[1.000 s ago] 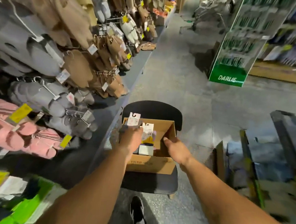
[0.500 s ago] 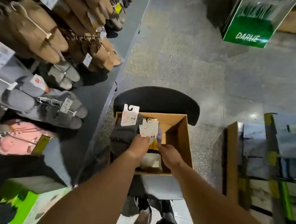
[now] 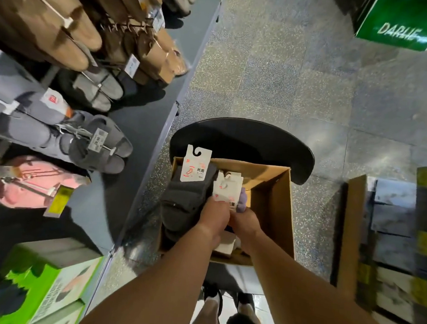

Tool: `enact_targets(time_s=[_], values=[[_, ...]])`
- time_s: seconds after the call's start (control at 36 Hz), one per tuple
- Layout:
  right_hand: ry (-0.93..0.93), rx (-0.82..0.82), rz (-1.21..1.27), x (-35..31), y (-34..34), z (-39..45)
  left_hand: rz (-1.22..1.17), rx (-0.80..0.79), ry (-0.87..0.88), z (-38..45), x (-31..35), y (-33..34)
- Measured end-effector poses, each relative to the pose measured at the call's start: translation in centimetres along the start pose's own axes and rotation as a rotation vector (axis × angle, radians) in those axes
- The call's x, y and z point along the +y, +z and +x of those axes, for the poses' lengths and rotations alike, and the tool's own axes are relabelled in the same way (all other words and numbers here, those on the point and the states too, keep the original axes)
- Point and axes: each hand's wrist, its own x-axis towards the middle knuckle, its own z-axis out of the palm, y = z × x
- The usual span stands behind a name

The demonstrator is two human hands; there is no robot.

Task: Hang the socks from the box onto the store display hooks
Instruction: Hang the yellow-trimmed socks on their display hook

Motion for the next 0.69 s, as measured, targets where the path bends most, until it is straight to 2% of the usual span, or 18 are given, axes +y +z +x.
enact_targets(time_s=[0.11, 0.22, 0.31, 0.44, 0.69], values=[[0.006, -0.027, 0.099, 0.2, -0.4, 0.3, -0.01, 0.031, -0.012, 0.1, 0.1, -0.3], [-0.088, -0.149, 0.17, 0.4, -0.2, 0.9, -0.024, 0.026, -0.045, 0.4, 0.4, -0.6], [-0.123, -0.119, 0.144, 0.5, -0.1, 1.1, -0.024, 0.022, -0.012, 0.4, 0.5, -0.7], [0.014, 0.025, 0.156, 0.1, -0.4, 0.8, -0.058, 0.013, 0.022, -0.3, 0.7, -1.0], [-0.007, 0.034, 0.244, -0.6, -1.0, 0.0, -0.049, 0.021, -0.025, -0.3, 1.0, -1.5]])
